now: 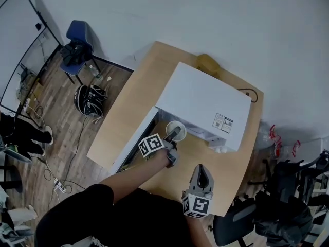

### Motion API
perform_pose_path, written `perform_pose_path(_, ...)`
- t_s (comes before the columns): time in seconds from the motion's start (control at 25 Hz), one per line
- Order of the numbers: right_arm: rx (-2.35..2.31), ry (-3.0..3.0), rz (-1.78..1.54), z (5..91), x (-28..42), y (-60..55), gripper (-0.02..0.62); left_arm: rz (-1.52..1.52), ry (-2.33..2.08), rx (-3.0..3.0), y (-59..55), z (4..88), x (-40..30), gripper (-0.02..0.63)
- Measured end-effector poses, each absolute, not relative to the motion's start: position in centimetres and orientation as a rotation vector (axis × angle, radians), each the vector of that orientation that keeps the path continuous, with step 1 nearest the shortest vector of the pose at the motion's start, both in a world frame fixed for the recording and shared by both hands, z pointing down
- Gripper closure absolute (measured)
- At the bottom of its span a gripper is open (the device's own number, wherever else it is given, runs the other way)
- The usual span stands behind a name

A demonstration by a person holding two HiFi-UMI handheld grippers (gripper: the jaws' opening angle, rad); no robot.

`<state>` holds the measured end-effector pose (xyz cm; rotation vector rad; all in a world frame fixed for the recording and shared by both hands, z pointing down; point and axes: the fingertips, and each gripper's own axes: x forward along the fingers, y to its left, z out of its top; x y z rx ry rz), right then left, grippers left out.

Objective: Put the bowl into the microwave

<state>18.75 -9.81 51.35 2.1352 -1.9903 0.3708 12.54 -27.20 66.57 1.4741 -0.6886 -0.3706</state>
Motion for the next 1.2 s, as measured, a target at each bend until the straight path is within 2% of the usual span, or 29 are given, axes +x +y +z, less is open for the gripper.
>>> perform_pose_path(0.4,2.129,-1.976,0.522,54.9,20.9,-9.9,0.535,-0.444,-0.748,1.506,-32.3,70.9,14.6,0.385)
perform_pose_path(1.2,2.065,-2.056,0.587,56.2,19.6,-8.8,0.535,-0.318,-0.813,1.510,-33.9,73.4,16.7,0.385)
